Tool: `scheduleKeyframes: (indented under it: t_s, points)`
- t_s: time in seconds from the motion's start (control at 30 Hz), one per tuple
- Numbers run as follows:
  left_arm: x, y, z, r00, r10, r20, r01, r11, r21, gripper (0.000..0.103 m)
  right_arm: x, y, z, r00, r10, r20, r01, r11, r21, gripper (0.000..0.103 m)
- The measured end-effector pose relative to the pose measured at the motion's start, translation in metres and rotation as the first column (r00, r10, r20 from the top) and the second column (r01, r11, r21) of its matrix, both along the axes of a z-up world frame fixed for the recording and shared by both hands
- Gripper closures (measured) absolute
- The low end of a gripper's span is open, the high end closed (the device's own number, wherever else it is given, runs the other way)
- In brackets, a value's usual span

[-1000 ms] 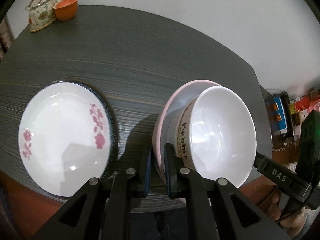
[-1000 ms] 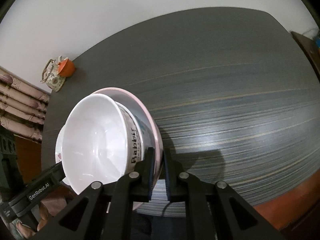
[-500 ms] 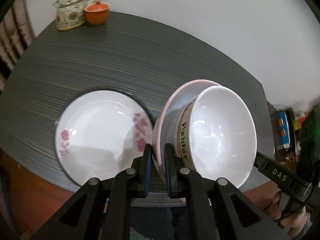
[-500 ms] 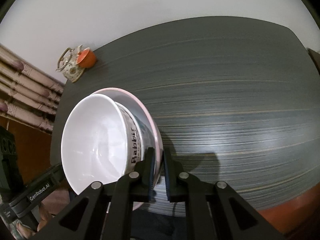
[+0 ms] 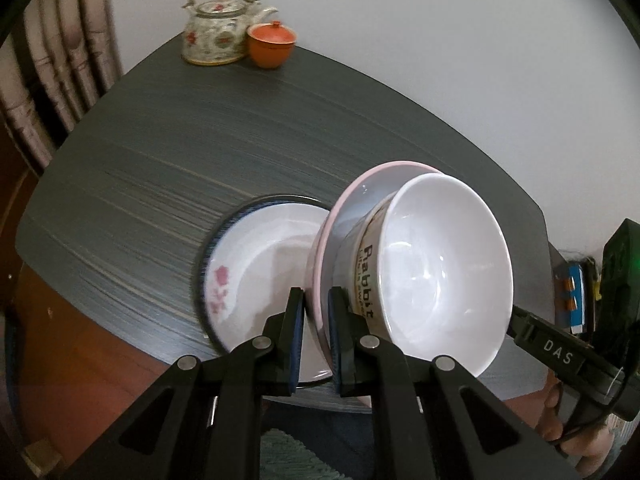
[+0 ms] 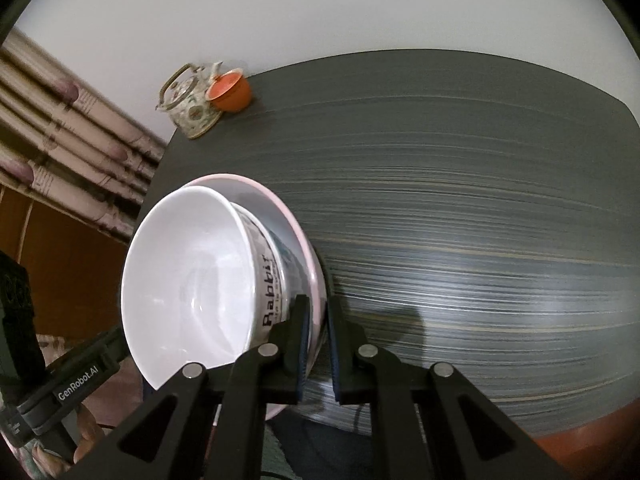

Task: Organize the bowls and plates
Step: 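Lower the nested bowls onto the flowered plate stack with both grippers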

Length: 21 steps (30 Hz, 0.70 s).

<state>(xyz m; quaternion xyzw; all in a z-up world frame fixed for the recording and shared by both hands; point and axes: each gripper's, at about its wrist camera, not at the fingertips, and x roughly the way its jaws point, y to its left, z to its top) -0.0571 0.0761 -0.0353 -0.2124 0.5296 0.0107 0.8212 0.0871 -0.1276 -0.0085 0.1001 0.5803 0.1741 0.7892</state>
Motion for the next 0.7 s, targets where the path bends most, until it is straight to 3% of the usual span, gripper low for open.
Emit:
scheduleKeyframes:
  t_s: [0.7]
  points:
    - [-0.019,0.046,-0.029,0.995,0.085,-0.043,-0.086,0.996,-0.018,0.095,-0.007,0.035,-0.018,0.996,0.064,-0.056,-0.065,0.998,-0.021,0.094]
